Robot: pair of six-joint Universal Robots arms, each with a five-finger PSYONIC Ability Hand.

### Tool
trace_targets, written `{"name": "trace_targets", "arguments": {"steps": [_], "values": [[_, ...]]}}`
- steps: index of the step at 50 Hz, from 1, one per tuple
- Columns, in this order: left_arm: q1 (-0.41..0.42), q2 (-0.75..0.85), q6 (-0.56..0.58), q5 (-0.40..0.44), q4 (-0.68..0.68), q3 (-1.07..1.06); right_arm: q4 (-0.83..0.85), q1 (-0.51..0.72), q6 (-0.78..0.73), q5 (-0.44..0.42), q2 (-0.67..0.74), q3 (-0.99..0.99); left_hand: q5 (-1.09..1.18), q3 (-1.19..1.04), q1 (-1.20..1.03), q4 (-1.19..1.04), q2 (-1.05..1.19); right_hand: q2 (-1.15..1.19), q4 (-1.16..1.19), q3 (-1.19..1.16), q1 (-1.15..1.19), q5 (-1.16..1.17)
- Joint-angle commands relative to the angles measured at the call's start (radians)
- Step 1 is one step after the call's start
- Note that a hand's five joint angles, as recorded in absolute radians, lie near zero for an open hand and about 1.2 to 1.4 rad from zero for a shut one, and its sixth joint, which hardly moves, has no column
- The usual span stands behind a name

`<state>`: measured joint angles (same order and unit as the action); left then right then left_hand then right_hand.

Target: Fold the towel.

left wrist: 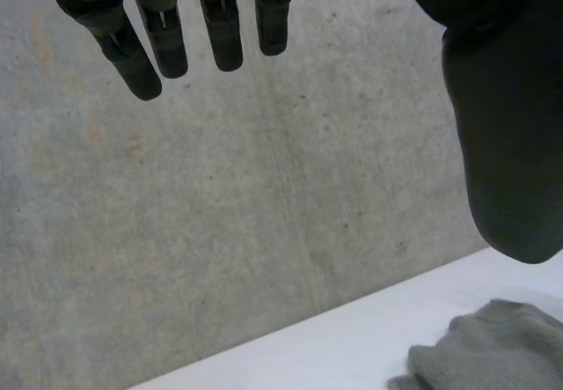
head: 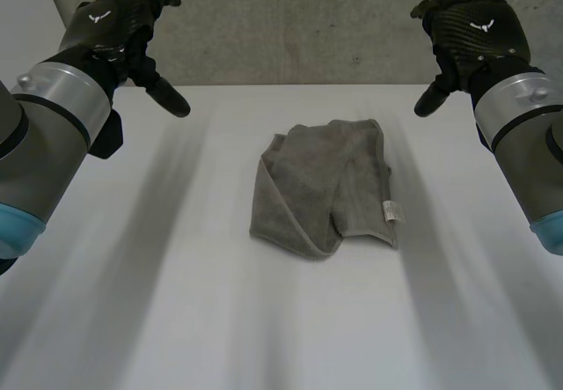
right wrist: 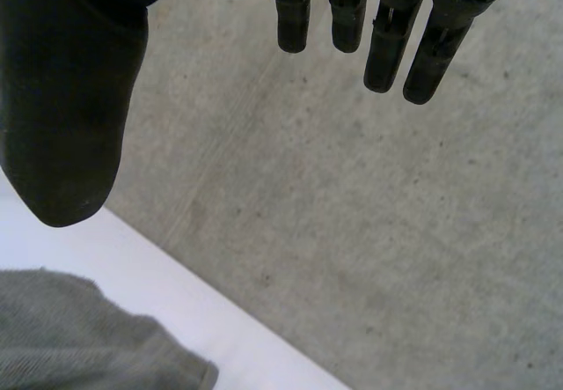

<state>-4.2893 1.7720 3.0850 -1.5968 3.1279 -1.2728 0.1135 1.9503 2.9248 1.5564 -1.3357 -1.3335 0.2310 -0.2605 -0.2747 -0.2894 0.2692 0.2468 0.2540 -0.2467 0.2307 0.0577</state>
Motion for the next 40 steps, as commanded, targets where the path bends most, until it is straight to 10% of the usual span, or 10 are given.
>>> {"name": "trace_targets", "arguments": {"steps": [1,32,40], "values": [[0.000,0.015,0.003,0.000,-0.037,0.024,-0.072,0.001,0.000,-0.002,0.021,0.037,-0.215,0.071,0.085,0.099,-0.079,-0.072,-0.079,0.072,-0.056,-0.058],[0.002,0.136,0.030,0.018,0.009,0.023,-0.184,0.018,-0.021,-0.052,0.044,0.063,-0.213,0.068,0.082,0.096,-0.076,-0.072,-0.079,0.072,-0.056,-0.058],[0.009,0.336,0.192,0.210,0.077,0.056,-0.365,0.021,-0.032,-0.165,0.113,0.053,-0.198,0.053,0.067,0.082,-0.062,-0.072,-0.079,0.072,-0.056,-0.058]]}}
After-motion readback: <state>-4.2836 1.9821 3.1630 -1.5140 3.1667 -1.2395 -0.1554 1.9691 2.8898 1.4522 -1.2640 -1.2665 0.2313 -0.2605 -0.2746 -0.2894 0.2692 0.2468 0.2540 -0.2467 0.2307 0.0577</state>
